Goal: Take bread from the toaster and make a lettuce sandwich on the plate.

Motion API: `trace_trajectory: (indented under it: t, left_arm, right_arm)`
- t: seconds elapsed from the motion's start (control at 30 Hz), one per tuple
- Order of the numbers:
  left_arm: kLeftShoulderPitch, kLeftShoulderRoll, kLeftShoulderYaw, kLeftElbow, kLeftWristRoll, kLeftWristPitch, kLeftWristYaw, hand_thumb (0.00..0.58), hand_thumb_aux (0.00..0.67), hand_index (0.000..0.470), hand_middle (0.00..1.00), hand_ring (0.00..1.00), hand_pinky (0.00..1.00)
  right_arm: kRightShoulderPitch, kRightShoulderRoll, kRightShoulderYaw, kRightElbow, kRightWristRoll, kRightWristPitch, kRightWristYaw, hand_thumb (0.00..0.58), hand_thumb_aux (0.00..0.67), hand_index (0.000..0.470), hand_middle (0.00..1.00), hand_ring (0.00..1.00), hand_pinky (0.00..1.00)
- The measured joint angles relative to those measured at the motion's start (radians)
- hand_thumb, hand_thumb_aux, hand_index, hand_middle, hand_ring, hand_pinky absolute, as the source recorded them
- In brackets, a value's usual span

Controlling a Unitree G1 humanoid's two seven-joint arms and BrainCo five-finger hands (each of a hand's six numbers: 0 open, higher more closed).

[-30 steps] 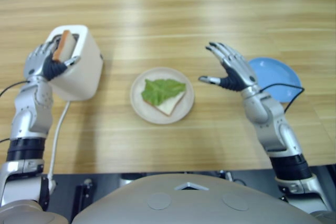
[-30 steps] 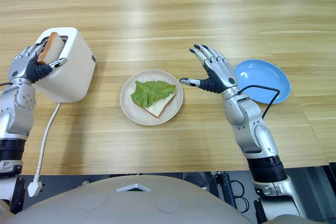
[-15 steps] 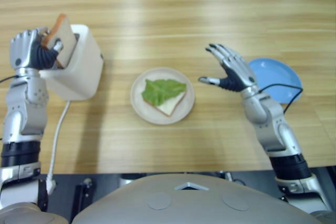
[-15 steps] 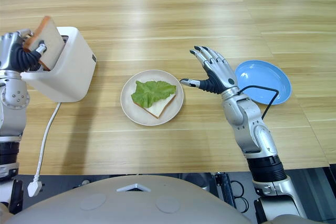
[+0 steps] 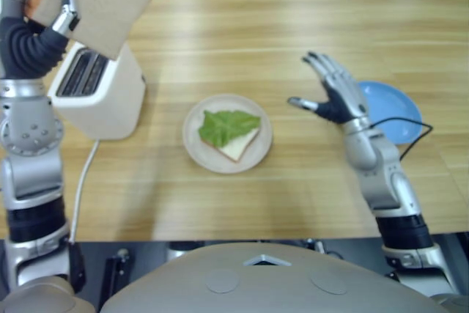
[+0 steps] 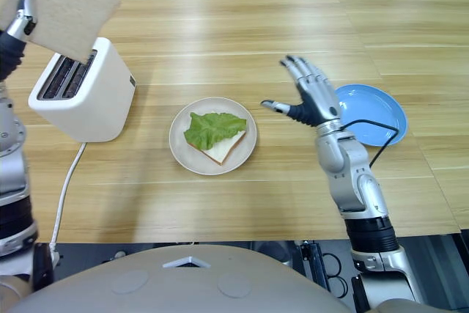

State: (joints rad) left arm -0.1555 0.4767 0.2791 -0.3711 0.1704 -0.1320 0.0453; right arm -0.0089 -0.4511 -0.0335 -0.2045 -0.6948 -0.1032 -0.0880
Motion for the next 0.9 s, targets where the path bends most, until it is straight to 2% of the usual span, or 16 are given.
trace_trajectory:
  t: [0.2,0.37,0.57,0.9]
  left_arm:
    - [0.014,-0.216,-0.231,0.145,-0.073,0.020,-0.097,0.580,0.670,0.460,1.00,1.00,1.00]
    - [0.013,-0.363,-0.312,0.361,-0.149,0.039,-0.153,0.580,0.670,0.460,1.00,1.00,1.00]
    - [0.007,-0.408,-0.378,0.534,-0.129,0.017,-0.168,0.580,0.670,0.460,1.00,1.00,1.00]
    - [-0.019,-0.407,-0.429,0.734,-0.048,-0.028,-0.155,0.580,0.670,0.460,1.00,1.00,1.00]
  right_arm:
    - [0.000,0.003,-0.091,-0.002,0.040,0.005,-0.065,0.000,0.000,0.000,0.00,0.00,0.00]
    - [0.000,0.004,-0.094,0.005,0.042,0.001,-0.079,0.000,0.000,0.000,0.00,0.00,0.00]
    - [0.000,0.012,-0.077,0.017,0.041,0.001,-0.079,0.000,0.000,0.000,0.00,0.00,0.00]
    - [-0.002,0.020,-0.006,0.039,0.036,0.003,-0.068,0.000,0.000,0.000,0.00,0.00,0.00]
